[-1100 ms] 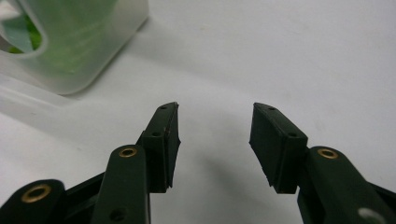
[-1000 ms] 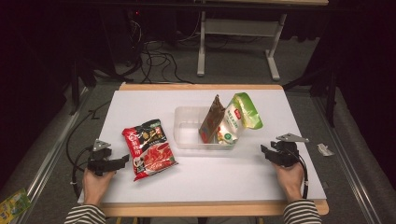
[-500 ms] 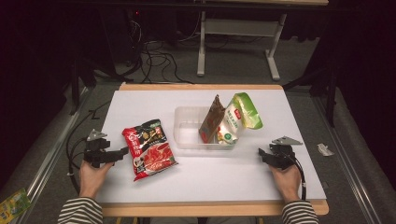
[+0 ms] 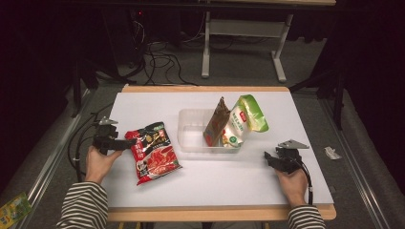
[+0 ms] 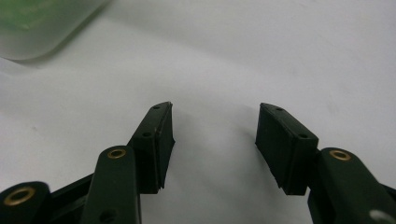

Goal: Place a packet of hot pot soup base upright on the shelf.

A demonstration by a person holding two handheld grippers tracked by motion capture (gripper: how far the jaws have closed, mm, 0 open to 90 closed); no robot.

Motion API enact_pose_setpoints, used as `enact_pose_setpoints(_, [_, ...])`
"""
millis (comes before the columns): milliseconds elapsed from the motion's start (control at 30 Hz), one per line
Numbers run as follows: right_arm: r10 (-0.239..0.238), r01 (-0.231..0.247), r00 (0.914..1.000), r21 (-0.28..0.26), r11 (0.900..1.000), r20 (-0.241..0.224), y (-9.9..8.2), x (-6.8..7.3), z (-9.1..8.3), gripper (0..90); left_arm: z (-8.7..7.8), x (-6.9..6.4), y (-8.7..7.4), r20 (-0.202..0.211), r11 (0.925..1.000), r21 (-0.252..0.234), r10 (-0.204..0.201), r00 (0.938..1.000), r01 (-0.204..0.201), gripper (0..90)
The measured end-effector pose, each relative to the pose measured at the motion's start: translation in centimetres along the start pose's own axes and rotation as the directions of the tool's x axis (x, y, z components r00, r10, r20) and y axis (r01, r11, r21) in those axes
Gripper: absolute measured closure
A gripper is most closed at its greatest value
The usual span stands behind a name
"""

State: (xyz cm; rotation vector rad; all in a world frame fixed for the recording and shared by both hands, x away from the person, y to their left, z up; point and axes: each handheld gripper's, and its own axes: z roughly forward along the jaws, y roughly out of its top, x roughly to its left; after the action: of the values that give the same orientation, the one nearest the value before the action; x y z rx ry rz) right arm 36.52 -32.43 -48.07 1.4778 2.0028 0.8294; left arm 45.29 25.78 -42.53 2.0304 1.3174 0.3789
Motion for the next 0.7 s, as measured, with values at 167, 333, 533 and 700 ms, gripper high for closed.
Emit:
enact_pose_setpoints(167, [-0.001, 0.001, 1.0000, -0.001, 1.0000, 0.003, 0.0, 0.0, 0.0, 46.7, 1.3, 0.5, 1.0, -0.013, 0.9992, 0.038, 0.016, 0.9998, -0.016, 15.1])
enact_pose_setpoints(333, [-0.003, 0.003, 1.0000, -0.002, 1.0000, 0.004, 0.0, 0.0, 0.0, 46.7, 2.7, 0.9, 1.4, -0.006, 0.9976, 0.066, 0.023, 0.9997, -0.022, 15.6])
enact_pose_setpoints(533, [-0.006, 0.006, 0.9999, -0.003, 1.0000, 0.013, 0.0, 0.2, 0.0, 46.3, 4.1, 1.0, 1.6, -0.002, 0.9955, 0.089, 0.032, 0.9995, -0.032, 17.6])
enact_pose_setpoints(700, [-0.016, 0.016, 0.9997, -0.006, 0.9999, 0.018, 0.0, 0.2, 0.0, 46.3, 5.1, 0.8, 1.5, 0.006, 0.9922, 0.116, 0.046, 0.9989, -0.046, 19.7])
